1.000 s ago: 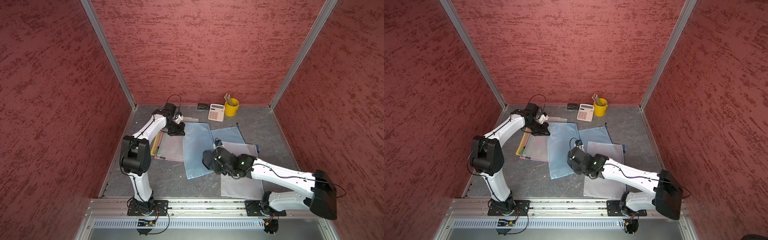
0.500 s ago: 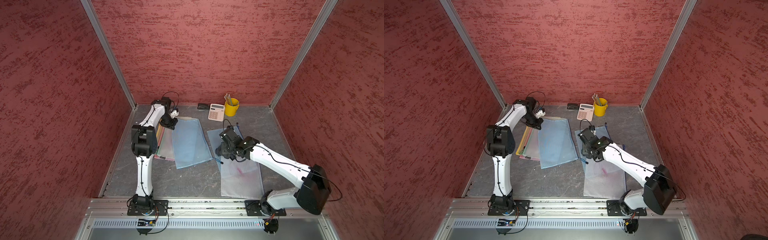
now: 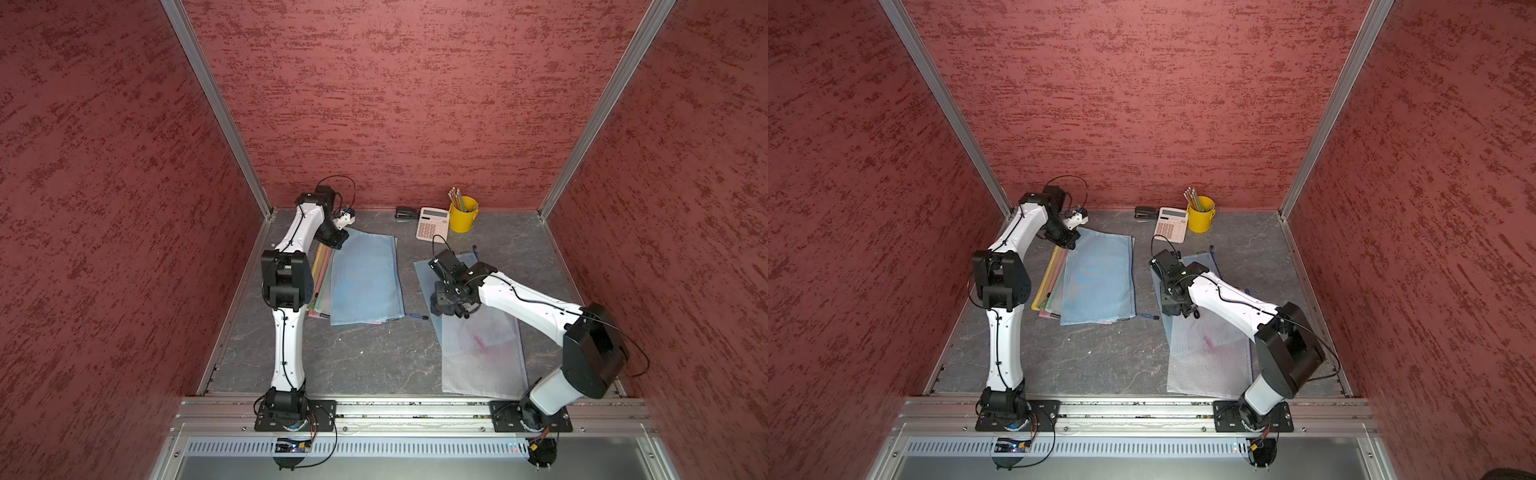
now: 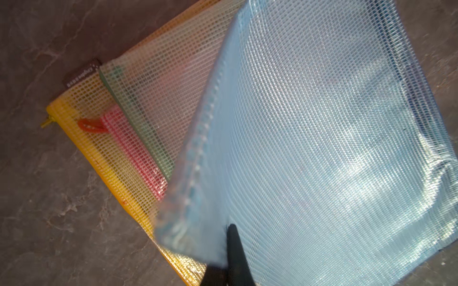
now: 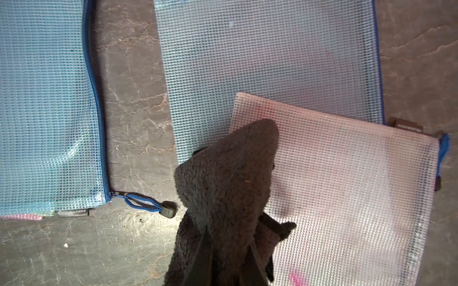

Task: Wipe the document bag
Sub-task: Move the document bag.

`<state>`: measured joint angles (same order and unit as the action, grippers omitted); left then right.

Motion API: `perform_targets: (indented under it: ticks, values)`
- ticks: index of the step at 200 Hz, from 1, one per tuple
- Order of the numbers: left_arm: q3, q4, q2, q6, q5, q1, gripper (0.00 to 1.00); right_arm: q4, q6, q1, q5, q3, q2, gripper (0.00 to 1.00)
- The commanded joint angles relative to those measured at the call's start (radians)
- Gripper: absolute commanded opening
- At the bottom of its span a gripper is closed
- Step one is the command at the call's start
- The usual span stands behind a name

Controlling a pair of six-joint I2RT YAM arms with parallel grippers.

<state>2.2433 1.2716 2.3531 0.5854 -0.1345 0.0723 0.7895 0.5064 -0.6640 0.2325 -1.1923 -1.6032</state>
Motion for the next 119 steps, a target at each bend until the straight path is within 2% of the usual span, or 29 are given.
perform_targets:
  ticks: [1,18,29,37,60,73,86,98,110,119]
  values:
    - [0.017,-0.03,0.036,0.047,0.032,0.003,0.08,-0.013,-0.018,0.012,-0.017,-0.041,-0.008,0.0]
    - [0.019,-0.056,0.043,0.044,0.067,0.006,0.42,-0.022,-0.021,0.016,-0.023,-0.047,-0.01,0.0]
    - [0.017,-0.086,0.036,0.029,0.102,0.013,0.56,-0.025,-0.025,0.023,-0.026,-0.056,-0.009,0.0]
    - [0.017,-0.121,0.027,0.001,0.148,0.02,0.62,-0.03,-0.03,0.029,-0.026,-0.068,-0.005,0.0]
    - [0.051,-0.187,-0.02,-0.122,0.226,0.027,0.69,-0.053,-0.049,0.058,-0.023,-0.112,0.022,0.0]
    - [0.109,-0.162,-0.049,-0.21,0.211,0.017,0.7,-0.055,-0.059,0.089,-0.01,-0.141,0.046,0.0]
    - [0.159,-0.12,-0.083,-0.328,0.111,-0.002,0.7,-0.07,-0.076,0.136,-0.005,-0.164,0.082,0.0]
    - [0.143,-0.107,-0.132,-0.449,0.0,-0.006,0.7,-0.085,-0.085,0.192,-0.004,-0.171,0.114,0.0]
    - [0.07,-0.119,-0.192,-0.532,-0.118,0.019,0.71,-0.089,-0.089,0.256,0.001,-0.165,0.137,0.0]
    - [-0.013,-0.14,-0.24,-0.581,-0.146,0.06,0.71,-0.084,-0.093,0.307,0.018,-0.148,0.144,0.0]
